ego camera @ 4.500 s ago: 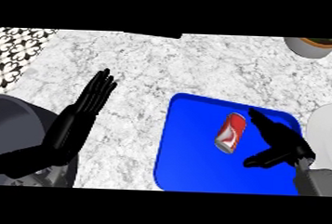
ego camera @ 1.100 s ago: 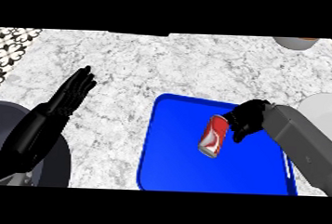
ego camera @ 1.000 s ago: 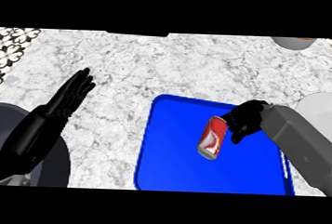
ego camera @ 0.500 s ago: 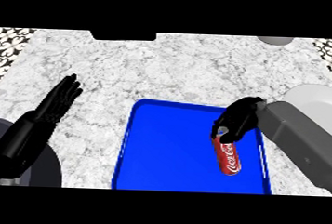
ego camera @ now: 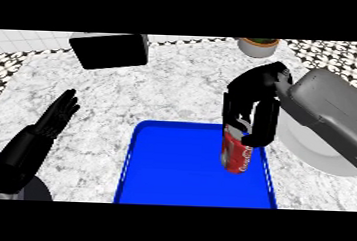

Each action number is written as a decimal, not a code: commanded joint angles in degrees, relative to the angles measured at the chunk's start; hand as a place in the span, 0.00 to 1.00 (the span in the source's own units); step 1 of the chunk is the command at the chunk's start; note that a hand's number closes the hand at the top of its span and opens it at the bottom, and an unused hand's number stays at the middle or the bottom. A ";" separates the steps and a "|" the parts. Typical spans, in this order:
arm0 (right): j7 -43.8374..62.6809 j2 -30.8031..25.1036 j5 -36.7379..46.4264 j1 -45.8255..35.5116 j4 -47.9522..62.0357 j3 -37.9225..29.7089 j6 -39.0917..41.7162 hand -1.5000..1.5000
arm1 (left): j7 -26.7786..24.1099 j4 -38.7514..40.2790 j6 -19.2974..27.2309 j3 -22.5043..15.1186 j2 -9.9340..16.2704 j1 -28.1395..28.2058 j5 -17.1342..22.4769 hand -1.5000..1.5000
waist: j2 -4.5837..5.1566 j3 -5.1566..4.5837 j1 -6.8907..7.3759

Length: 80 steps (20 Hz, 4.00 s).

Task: Pick the can from the tray and place it in the plate

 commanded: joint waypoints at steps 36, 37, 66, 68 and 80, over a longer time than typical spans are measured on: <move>-38.46 -22.74 38.01 35.56 -41.54 -65.55 -17.90 1.00 | -7.20 1.84 1.53 5.67 0.49 1.71 -1.47 0.50 | 10.83 -0.21 -1.96; -40.47 -21.40 38.84 38.27 -41.97 -67.07 -18.09 1.00 | -7.61 1.55 2.39 5.61 0.10 1.23 -2.29 0.50 | 10.60 -0.20 -2.48; -108.53 -6.02 81.26 46.04 22.46 -65.81 -47.31 0.00 | -4.25 9.74 -2.28 -1.17 -4.36 -14.63 -5.67 0.50 | 11.53 -1.49 9.22; -108.87 -7.30 79.16 42.49 23.49 -66.66 -43.43 0.00 | -8.04 10.06 -3.08 -1.62 -3.97 -11.71 -5.82 0.50 | 11.49 -1.53 9.51; -103.81 -10.30 59.27 45.15 27.13 -65.95 -12.24 0.00 | -4.98 8.81 -3.19 0.09 -1.02 -13.50 -2.41 0.50 | 11.36 -1.50 8.06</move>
